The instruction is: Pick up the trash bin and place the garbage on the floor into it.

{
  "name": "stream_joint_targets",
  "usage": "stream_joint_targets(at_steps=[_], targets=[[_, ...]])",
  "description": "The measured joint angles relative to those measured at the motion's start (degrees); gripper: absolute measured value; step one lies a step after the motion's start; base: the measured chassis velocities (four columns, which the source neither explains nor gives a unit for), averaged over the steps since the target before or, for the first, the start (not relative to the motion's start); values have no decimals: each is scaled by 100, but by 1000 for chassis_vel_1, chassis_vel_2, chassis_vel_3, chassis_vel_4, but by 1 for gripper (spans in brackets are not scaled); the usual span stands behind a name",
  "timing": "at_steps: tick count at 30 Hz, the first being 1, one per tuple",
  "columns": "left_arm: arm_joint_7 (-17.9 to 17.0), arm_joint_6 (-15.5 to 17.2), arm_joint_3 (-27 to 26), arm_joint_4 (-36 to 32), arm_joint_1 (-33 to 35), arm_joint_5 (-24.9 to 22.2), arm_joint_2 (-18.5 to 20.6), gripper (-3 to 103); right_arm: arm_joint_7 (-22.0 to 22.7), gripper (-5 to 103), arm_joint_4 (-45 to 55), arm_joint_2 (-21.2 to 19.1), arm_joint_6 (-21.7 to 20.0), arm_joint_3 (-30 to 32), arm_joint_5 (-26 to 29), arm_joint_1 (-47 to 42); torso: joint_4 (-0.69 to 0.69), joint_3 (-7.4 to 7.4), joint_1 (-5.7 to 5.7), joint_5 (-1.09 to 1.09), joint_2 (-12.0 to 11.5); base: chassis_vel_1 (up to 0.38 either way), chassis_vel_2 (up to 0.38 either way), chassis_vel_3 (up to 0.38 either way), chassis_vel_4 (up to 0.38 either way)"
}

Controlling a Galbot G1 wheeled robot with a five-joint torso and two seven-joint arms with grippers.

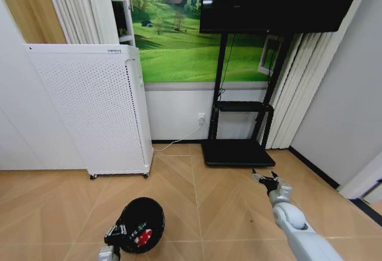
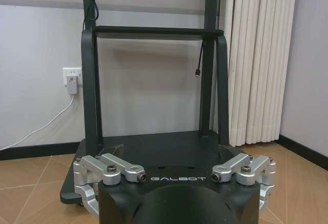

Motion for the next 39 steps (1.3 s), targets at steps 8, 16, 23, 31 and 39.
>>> stream_joint_targets(at_steps=[8,16,23,31,39], targets=[[3,-42,29,-78,190,88,-88,7,0,100,0,0,0,0,0,0,0,0,0,0,1,0,0,0,0],[-21,-76,-100,-191,329,137,-87,7,0,100,0,0,0,0,0,0,0,1,1,-1,1,0,0,0,0],[-66,-94,-156,-168,259,127,-23,7,0,100,0,0,0,0,0,0,-1,1,1,-1,1,0,0,0,0],[-69,-93,-152,-153,212,86,-10,11,0,100,0,0,0,0,0,0,-1,1,1,0,0,0,0,0,0],[41,-134,-162,-343,355,-4,33,38,0,100,0,0,0,0,0,0,0,1,1,1,0,0,0,0,0]])
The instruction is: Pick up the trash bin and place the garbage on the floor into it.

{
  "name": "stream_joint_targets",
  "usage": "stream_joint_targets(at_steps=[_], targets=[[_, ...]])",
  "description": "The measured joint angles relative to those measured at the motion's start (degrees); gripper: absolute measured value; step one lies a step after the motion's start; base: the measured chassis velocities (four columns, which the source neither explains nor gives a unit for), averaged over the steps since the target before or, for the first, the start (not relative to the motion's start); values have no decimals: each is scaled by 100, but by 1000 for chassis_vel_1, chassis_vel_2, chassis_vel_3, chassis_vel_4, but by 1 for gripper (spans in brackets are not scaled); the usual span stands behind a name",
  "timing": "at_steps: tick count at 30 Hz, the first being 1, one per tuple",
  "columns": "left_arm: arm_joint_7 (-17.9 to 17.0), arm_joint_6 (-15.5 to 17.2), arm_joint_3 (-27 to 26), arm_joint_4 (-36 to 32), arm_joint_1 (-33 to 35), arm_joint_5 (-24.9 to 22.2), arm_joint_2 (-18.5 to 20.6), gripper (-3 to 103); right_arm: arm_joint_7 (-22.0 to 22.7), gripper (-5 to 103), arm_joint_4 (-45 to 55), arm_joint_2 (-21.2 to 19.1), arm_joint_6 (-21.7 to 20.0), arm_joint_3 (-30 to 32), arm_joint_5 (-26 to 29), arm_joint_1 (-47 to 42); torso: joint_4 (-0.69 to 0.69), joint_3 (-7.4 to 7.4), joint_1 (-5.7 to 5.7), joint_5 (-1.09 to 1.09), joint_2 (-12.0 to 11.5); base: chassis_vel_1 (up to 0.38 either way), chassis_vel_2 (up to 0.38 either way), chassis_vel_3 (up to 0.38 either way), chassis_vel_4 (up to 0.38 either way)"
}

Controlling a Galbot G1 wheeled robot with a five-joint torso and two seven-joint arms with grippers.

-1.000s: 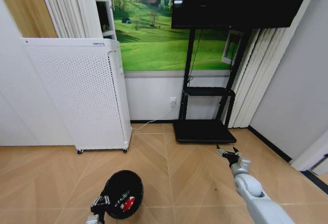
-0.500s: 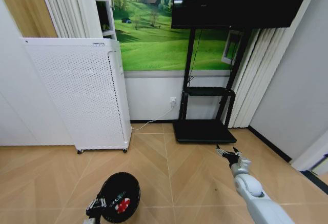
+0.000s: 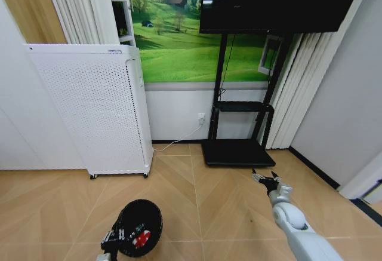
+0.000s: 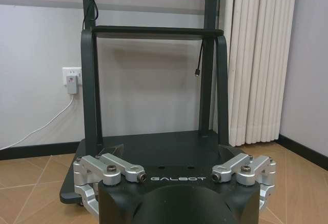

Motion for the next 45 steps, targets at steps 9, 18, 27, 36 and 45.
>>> stream_joint_targets(at_steps=[9,18,27,36,45], targets=[[-1,-14,-42,-66,-6,21,33,76,0,100,0,0,0,0,0,0,0,0,0,0,-1,0,0,0,0],[-10,-11,-22,-70,-81,78,57,100,0,100,0,0,0,0,0,0,0,0,0,-1,-1,0,0,0,0],[-22,207,-316,-549,-243,79,318,100,0,100,0,0,0,0,0,0,0,0,0,-1,-1,0,0,0,0],[92,424,-1327,-1168,-732,-493,948,100,0,100,0,0,0,0,0,0,0,0,0,-1,-1,0,0,0,0],[138,344,-1722,-796,-1441,-1721,1427,100,0,100,0,0,0,0,0,0,0,0,0,-2,-1,0,0,0,0]])
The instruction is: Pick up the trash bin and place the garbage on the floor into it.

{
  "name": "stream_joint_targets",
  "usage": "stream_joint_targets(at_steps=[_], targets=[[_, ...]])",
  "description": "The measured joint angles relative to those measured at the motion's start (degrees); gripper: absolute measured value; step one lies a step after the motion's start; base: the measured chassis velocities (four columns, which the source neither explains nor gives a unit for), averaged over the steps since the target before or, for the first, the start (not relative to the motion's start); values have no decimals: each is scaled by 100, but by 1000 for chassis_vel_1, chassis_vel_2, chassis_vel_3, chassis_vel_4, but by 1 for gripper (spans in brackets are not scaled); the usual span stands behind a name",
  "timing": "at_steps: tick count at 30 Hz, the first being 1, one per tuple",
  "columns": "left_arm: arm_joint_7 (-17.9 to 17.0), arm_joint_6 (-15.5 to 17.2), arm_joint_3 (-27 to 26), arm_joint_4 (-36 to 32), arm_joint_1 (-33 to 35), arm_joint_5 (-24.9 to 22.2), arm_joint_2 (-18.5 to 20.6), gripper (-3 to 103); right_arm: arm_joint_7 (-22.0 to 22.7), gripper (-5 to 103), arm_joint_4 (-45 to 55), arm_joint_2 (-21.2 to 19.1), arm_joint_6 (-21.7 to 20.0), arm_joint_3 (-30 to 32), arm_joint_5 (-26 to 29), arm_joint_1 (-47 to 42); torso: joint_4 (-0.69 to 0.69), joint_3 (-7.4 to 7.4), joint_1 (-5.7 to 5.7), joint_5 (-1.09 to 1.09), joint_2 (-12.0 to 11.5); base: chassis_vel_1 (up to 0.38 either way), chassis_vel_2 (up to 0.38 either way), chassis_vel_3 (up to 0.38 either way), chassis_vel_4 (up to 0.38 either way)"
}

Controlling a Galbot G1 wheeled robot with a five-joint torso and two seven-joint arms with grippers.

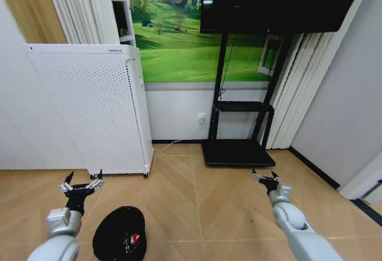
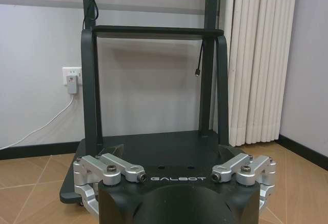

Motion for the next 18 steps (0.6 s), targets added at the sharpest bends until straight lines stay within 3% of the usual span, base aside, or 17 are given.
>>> stream_joint_targets(at_steps=[9,18], targets=[[157,-233,176,706,-455,-189,98,100,0,100,0,0,0,0,0,0,1,0,0,1,0,0,0,0,0],[244,-260,334,933,-765,-177,142,100,0,100,0,0,0,0,0,0,1,0,0,1,0,0,0,0,0]])
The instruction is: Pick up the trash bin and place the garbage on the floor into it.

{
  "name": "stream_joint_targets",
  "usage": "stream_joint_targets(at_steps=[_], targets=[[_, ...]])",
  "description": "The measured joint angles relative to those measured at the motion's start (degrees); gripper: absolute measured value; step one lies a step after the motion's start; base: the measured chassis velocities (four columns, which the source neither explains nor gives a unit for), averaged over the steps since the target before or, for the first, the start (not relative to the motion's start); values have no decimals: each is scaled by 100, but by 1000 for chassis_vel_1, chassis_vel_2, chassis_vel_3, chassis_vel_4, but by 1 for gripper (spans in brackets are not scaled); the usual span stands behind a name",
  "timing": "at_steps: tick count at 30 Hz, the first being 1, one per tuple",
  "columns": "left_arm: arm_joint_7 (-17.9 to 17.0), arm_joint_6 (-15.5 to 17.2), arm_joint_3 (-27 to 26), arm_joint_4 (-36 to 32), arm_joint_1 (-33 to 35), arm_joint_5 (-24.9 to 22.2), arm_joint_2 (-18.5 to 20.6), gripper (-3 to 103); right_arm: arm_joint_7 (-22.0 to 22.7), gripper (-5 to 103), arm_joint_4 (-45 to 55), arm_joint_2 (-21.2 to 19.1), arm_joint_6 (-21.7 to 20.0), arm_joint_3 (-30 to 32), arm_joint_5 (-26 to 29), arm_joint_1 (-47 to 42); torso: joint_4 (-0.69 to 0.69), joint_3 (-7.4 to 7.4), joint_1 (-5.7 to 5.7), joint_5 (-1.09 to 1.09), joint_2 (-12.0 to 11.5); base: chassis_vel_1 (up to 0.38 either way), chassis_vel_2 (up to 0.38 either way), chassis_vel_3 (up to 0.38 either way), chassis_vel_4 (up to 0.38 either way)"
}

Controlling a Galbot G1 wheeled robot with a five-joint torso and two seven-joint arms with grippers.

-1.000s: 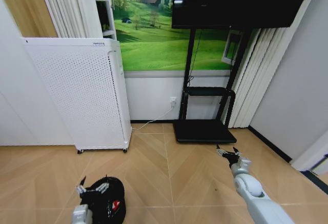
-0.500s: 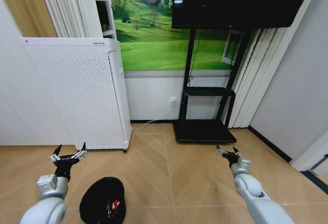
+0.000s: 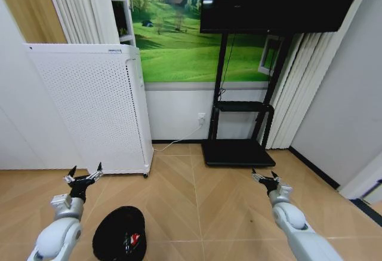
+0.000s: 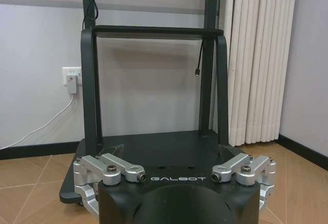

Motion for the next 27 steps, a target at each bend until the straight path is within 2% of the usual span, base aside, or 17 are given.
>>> stream_joint_targets(at_steps=[19,27], targets=[[10,25,11,-2,6,40,-21,100,0,100,0,0,0,0,0,0,0,4,0,0,7,0,0,0,0],[9,28,10,-6,9,44,-23,100,0,100,0,0,0,0,0,0,0,152,33,0,189,0,0,0,0]])
